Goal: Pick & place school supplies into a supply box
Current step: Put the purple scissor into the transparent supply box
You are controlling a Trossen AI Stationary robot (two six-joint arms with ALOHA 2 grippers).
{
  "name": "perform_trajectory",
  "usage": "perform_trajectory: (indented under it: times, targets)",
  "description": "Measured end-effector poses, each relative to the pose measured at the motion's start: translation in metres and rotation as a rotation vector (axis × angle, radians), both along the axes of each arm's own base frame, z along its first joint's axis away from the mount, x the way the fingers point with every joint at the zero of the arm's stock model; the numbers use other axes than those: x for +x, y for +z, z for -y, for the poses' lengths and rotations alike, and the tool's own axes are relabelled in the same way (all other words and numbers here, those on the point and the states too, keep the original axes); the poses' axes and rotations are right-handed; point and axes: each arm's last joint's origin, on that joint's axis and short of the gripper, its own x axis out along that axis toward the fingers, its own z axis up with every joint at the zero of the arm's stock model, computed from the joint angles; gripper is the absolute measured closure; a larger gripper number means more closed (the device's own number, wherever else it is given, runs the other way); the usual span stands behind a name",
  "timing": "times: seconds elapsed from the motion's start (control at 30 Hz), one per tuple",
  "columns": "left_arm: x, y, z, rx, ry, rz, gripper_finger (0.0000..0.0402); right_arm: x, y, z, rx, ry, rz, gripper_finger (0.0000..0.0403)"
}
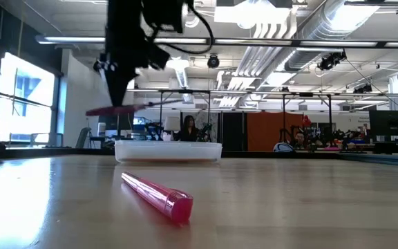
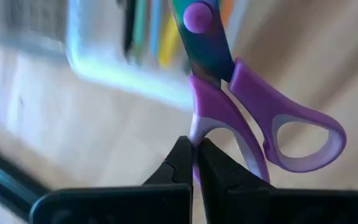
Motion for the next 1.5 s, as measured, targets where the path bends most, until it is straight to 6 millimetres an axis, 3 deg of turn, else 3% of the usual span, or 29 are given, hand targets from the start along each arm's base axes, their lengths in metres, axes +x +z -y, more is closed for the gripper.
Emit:
perform_trajectory:
  times: [0.1,0.37,0.53,0.8,1.27,1.5]
  targets:
    - [0.006,-0.008,-0.029,-0.004,-0.088,-0.015,0.0361,-0.002,-0.001,0.0,-0.003,-0.009,-0.02,0.0297]
    - [0.026,-0.026,-0.08,0.037,-0.23,0.054,0.0364,-0.005,-0.005,0.004,-0.041,-0.121,-0.073,0.0297]
    - [0.028,-0.039,-0.095,0.019,-0.268,0.013,0.0359,-0.007,-0.007,0.007,-0.068,-0.194,-0.098,0.0297]
    - [0.024,-0.053,-0.102,-0.063,-0.255,-0.062,0.0348,-0.01,-0.013,0.007,-0.08,-0.211,-0.172,0.0297]
    - [0.014,-0.051,-0.1,-0.033,-0.282,-0.2,0.0267,-0.01,-0.013,0.007,-0.077,-0.211,-0.175,0.0297]
    - [0.028,-0.042,-0.102,0.012,-0.286,-0.085,0.0271,-0.01,-0.014,0.007,-0.077,-0.211,-0.178,0.0297]
